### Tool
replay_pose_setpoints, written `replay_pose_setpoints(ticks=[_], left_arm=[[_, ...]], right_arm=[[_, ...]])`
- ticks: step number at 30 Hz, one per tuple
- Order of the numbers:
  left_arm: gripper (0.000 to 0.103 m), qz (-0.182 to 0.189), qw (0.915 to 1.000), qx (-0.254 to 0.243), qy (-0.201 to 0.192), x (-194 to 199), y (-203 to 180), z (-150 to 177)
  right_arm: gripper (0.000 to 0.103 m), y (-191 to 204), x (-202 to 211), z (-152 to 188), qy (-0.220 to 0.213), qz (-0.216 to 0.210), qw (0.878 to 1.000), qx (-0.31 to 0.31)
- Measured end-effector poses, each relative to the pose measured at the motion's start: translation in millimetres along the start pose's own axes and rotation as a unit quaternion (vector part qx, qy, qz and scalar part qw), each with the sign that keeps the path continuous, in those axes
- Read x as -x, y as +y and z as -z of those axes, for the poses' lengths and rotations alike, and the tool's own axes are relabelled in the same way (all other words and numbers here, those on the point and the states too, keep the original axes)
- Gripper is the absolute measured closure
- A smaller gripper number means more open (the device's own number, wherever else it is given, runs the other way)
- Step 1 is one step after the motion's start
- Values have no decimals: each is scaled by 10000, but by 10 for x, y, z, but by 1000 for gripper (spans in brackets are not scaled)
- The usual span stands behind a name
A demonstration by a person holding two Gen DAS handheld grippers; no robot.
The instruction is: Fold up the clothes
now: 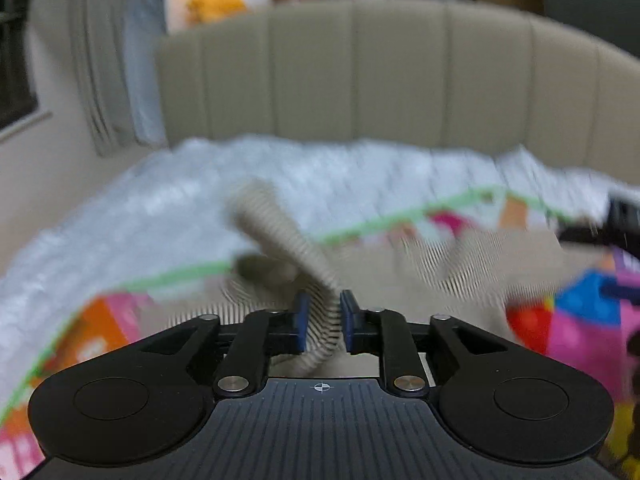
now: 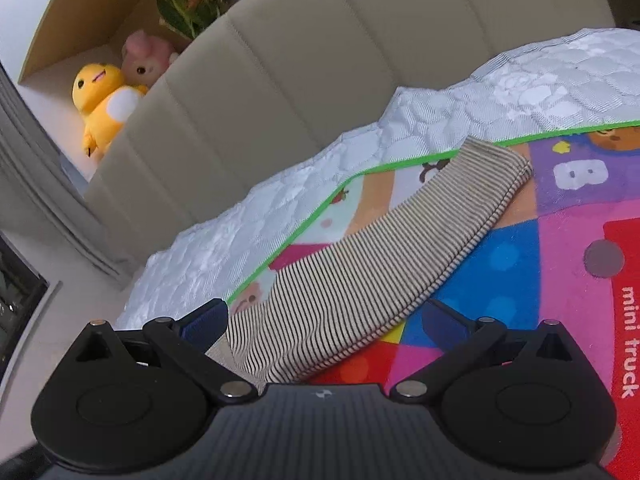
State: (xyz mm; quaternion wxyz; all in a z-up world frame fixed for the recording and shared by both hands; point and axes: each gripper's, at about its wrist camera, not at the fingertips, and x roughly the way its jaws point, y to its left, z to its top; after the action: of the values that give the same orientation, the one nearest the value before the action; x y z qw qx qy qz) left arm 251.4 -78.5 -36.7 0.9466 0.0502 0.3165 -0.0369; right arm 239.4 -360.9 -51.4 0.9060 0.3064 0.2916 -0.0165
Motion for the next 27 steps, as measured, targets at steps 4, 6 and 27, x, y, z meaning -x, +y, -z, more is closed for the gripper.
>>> replay_pose_setpoints(ticks=[4, 6, 27], left_arm=[[49, 128, 9997, 28, 186, 37, 81, 145], [42, 38, 9997, -19, 222, 79, 214, 178], [11, -461, 9932, 755, 758, -186, 1452, 580]], right_arm=[[0, 162, -59, 103, 186, -33, 9982, 561], [0, 273, -73, 170, 214, -44, 9954, 936], [81, 1304, -865, 586, 665, 242, 9511, 3006]])
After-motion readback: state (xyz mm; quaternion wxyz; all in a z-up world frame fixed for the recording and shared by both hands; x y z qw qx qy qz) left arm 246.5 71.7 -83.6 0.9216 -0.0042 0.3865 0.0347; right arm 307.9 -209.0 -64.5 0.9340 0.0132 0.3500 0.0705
